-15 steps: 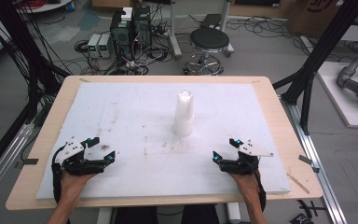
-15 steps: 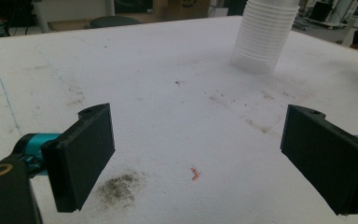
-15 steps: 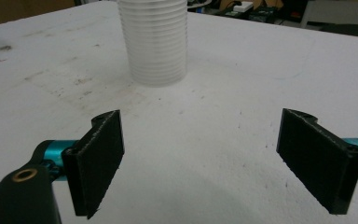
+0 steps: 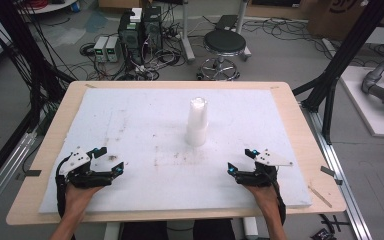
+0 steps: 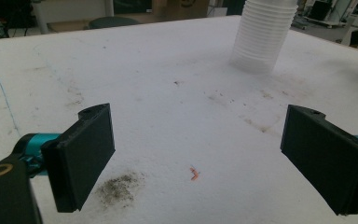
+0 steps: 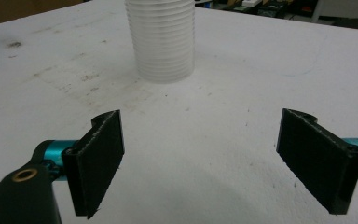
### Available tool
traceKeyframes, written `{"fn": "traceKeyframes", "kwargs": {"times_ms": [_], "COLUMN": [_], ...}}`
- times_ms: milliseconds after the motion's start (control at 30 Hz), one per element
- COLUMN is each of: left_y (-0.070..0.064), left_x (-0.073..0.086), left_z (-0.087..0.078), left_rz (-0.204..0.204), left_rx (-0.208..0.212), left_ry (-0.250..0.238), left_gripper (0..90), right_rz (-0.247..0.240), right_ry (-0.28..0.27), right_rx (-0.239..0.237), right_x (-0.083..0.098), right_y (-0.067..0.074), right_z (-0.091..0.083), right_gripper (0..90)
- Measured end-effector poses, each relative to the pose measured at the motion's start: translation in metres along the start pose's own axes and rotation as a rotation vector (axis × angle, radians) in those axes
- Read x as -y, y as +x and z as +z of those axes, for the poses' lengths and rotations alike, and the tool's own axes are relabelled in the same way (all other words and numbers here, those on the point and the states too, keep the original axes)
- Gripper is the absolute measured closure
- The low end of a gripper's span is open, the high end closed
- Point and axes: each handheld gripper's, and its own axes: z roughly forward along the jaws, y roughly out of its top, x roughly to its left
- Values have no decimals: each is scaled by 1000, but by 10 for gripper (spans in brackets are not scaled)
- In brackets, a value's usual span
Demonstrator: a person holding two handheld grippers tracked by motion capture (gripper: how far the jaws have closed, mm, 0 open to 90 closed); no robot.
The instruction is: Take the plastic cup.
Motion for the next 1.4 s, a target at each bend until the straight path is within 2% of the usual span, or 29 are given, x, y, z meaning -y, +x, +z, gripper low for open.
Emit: {"fn": "traceKeyframes", "kwargs": {"times_ms": [200, 367, 467, 567, 600, 667, 700, 733, 767, 833, 867, 900, 933, 1033, 1067, 1133, 1233, 1400], "left_y": [-1, -2, -2, -2, -2, -1, 0, 0, 0, 0, -1, -1, -1, 0, 0, 0, 0, 0], "left_x": [0, 0, 0, 0, 0, 0, 0, 0, 0, 0, 0, 0, 0, 0, 0, 0, 0, 0], "left_z": [0, 0, 0, 1, 1, 1, 1, 1, 1, 1, 1, 1, 1, 1, 1, 1, 1, 2], "left_rz": [11, 13, 10, 9, 9, 8, 2, 1, 1, 9, 9, 8, 8, 2, -2, -2, 2, 2], "left_rx": [-9, -11, -8, -7, -7, -6, -3, -3, -3, -2, -3, -4, -4, 2, 1, -1, 1, 1], "left_ry": [-3, 0, 2, 2, 2, 3, 2, 2, 2, 4, 6, 5, 6, 10, 11, 9, 10, 13], "left_gripper": [96, 96, 96, 96, 96, 96, 96, 96, 96, 96, 96, 96, 96, 96, 96, 96, 96, 96], "right_rz": [-1, -10, -10, -24, -24, -44, -61, -64, -64, -77, -83, -83, -101, -113, -129, -128, -139, -155], "right_ry": [7, -14, -31, -12, -12, 5, 14, 17, 17, 16, 20, 20, 32, 35, 44, 53, 79, 104], "right_rx": [-17, -33, -47, -72, -72, -75, -81, -86, -86, -92, -99, -99, -107, -112, -123, -131, -157, -172], "right_x": [-2, -14, -34, -52, -52, -66, -81, -88, -88, -102, -115, -115, -126, -133, -142, -146, -163, -179], "right_y": [-2, -3, -7, -10, -10, -11, -12, -12, -12, -13, -11, -11, -9, -6, -4, -4, -1, -1], "right_z": [-1, -8, -17, -21, -21, -22, -23, -24, -24, -24, -23, -23, -21, -20, -16, -14, -5, 10], "right_gripper": [149, 149, 148, 148, 148, 148, 148, 148, 148, 148, 147, 147, 148, 148, 148, 148, 148, 148]}}
